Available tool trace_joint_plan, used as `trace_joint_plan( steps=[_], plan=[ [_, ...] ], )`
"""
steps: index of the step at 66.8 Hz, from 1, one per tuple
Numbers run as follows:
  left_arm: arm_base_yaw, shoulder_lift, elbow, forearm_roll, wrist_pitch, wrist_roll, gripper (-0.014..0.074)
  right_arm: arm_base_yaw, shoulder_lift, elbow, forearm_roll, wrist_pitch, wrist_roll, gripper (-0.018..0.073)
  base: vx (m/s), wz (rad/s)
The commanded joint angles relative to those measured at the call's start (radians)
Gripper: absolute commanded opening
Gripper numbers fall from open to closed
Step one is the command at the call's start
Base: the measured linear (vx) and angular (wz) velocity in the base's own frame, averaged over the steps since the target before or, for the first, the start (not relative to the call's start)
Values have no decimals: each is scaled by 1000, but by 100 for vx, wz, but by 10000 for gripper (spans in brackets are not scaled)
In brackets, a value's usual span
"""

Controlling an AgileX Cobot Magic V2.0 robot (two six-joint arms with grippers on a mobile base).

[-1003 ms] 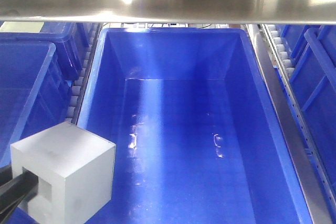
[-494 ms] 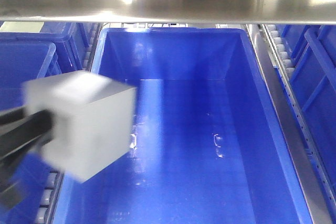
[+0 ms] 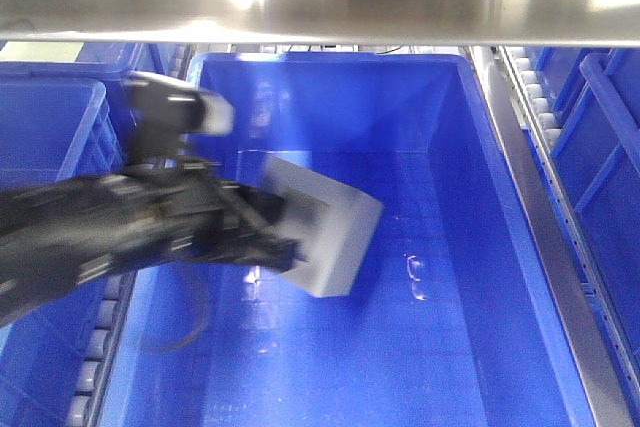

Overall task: Sort gray base to blue bin
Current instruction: 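Lower the gray block into the blue bin with the left gripper, then open the left gripper and withdraw it from the bin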

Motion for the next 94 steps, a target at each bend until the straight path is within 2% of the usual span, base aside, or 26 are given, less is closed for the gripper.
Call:
trace_joint_plan(
  steps=[1, 21, 31, 41, 53, 60, 69, 84, 94],
  plan=[
    [-8, 55, -109, -1, -22, -6, 13, -1, -7, 6, -9, -79, -12, -5, 0, 0],
    [-8, 283, -271, -8, 112, -7, 30, -1, -7, 6, -9, -79, -12, -5, 0, 0],
    [-8, 357, -310, -9, 160, -7, 75, -1, -7, 6, -9, -79, -12, -5, 0, 0],
    [-8, 389, -313, -8, 161, -7, 176, -1, -7, 6, -9, -79, -12, -5, 0, 0],
    [-8, 394, -314, -8, 153, -7, 352, -1, -7, 6, -9, -79, -12, -5, 0, 0],
    [-8, 378, -329, -7, 186, -7, 421, -1, -7, 6, -9, -79, -12, -5, 0, 0],
    [-8, 328, -327, -5, 233, -2, 430, -1, -7, 6, -9, -79, -12, -5, 0, 0],
    [-8, 216, -327, -5, 295, 82, 412, -1, -7, 6, -9, -79, -12, -5, 0, 0],
    [-8, 105, -263, -5, 250, 89, 382, -1, -7, 6, -9, -79, -12, -5, 0, 0]
  ],
)
